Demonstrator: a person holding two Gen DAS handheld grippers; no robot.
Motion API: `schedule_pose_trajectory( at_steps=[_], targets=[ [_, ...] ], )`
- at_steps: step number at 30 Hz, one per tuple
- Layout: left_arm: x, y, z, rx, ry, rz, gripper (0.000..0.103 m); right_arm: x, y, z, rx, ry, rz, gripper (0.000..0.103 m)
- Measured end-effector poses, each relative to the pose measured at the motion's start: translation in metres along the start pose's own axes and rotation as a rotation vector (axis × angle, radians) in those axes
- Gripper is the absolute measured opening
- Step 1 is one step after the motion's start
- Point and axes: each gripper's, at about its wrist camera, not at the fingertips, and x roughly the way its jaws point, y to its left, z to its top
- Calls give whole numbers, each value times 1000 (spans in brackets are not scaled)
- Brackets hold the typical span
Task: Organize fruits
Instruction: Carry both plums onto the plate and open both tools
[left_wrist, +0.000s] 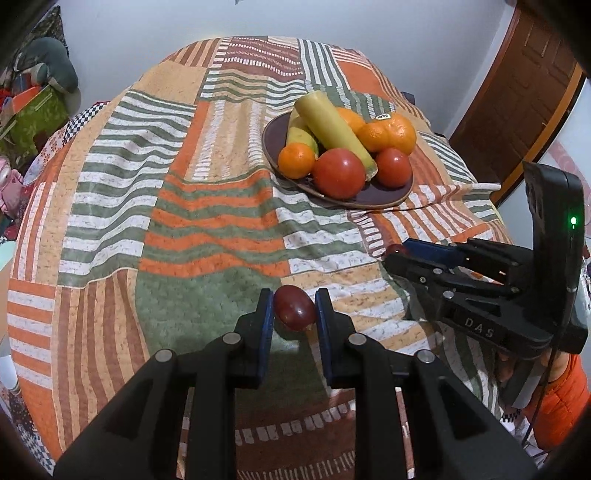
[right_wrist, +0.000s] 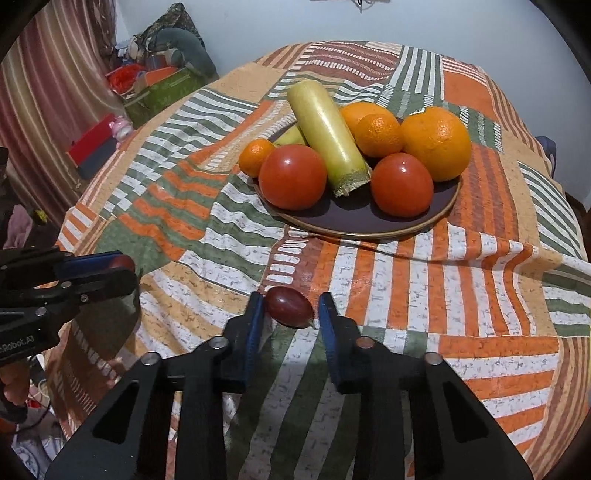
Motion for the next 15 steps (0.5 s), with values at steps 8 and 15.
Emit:
schedule_pose_trajectory(
  at_steps=[8, 15],
  targets=[
    [-6, -11, 16, 21, -34, -17, 22, -16, -4, 4, -12, -49, -19, 24],
    [-3, -24, 45, 49, -72, -33, 22, -35, -21, 16, 13, -114, -34, 24]
  ],
)
